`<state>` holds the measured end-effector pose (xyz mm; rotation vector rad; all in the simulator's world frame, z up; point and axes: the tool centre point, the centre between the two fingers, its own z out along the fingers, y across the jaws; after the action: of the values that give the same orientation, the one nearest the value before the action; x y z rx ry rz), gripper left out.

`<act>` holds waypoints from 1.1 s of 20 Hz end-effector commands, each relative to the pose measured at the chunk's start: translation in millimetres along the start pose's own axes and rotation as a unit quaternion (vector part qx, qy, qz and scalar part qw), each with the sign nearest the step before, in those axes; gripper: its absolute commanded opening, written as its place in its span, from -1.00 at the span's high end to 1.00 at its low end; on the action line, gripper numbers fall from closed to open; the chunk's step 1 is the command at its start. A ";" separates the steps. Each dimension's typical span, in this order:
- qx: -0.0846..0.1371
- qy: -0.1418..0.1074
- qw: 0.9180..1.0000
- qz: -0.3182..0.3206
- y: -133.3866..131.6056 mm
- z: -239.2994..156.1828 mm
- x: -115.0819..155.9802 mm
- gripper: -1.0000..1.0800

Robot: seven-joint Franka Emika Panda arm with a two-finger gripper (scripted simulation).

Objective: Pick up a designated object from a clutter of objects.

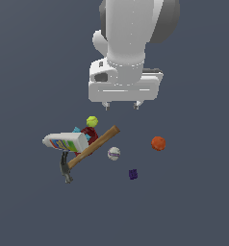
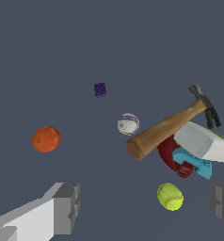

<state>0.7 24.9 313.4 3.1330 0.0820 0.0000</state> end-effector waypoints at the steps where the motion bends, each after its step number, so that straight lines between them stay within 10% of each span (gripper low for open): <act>1: 0.000 0.000 1.000 0.000 0.0 0.0 0.0 -0.92; 22: 0.010 -0.002 1.000 0.018 -3.1 4.9 13.1 -0.92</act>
<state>10.8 27.8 311.7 3.1555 0.0219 -0.0065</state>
